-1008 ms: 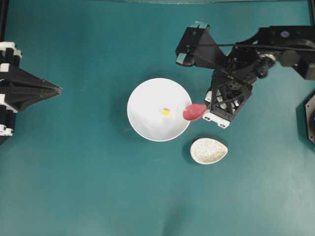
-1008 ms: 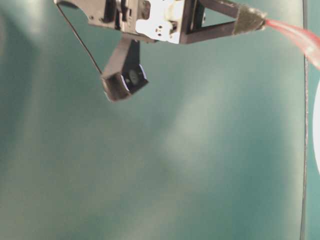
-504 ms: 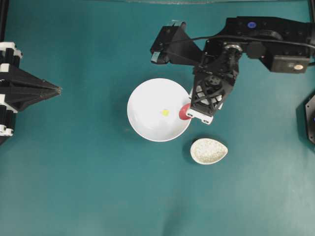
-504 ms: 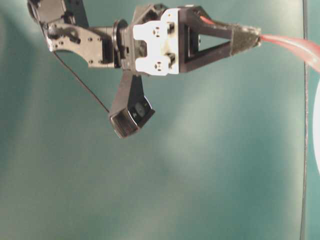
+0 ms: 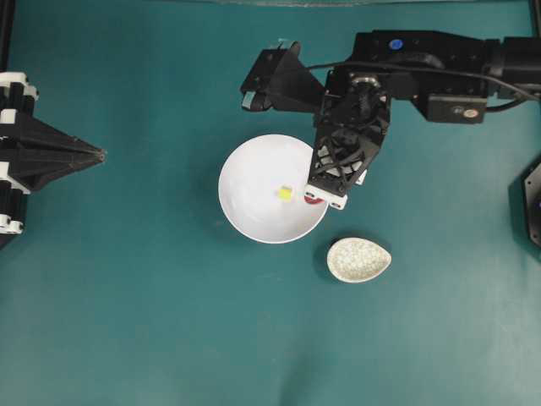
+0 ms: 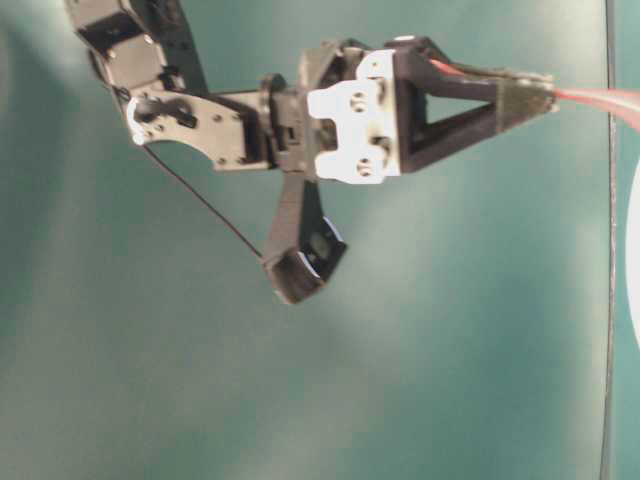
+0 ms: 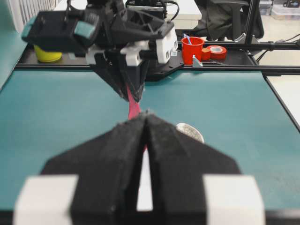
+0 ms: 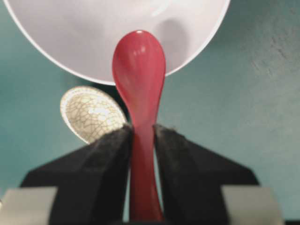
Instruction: Scoop the yellow hexagonal prism block from the bowl with a spoon using the right arm.
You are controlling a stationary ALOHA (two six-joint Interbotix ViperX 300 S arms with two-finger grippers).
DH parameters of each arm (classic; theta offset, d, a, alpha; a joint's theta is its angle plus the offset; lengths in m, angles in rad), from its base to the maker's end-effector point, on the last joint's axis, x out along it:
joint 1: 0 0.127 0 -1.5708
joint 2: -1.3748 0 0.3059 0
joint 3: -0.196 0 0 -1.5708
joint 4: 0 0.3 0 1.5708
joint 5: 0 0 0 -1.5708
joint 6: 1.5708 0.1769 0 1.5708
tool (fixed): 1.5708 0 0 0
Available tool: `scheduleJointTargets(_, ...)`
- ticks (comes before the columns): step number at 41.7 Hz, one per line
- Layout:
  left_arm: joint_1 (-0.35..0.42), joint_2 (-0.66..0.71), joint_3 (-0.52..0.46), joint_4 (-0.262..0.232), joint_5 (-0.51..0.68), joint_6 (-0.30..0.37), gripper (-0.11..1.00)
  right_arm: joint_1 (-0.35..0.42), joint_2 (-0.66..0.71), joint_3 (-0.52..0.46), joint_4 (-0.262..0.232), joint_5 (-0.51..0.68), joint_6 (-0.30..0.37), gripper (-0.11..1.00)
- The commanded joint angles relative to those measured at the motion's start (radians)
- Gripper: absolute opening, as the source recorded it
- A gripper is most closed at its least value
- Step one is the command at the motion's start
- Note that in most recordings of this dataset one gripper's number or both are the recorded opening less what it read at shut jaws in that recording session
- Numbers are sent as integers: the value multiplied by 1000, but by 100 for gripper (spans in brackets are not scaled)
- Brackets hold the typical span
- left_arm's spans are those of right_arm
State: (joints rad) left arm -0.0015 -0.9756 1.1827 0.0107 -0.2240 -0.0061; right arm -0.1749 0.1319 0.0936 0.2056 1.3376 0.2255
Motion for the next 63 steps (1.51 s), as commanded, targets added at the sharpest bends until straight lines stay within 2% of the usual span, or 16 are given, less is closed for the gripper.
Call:
scheduleJointTargets(1,0,9,-23,2,-5,2,0,-2,-11,-21,-2,-12,-6,23)
scheduleJointTargets(36,0,5,-23,2,-5,2,0,5,71,-21,3,-146,-21,23)
scheduleJointTargets(63,-2,3,-23,0,-5,3,0,17,80,-21,0,-328,-38,23)
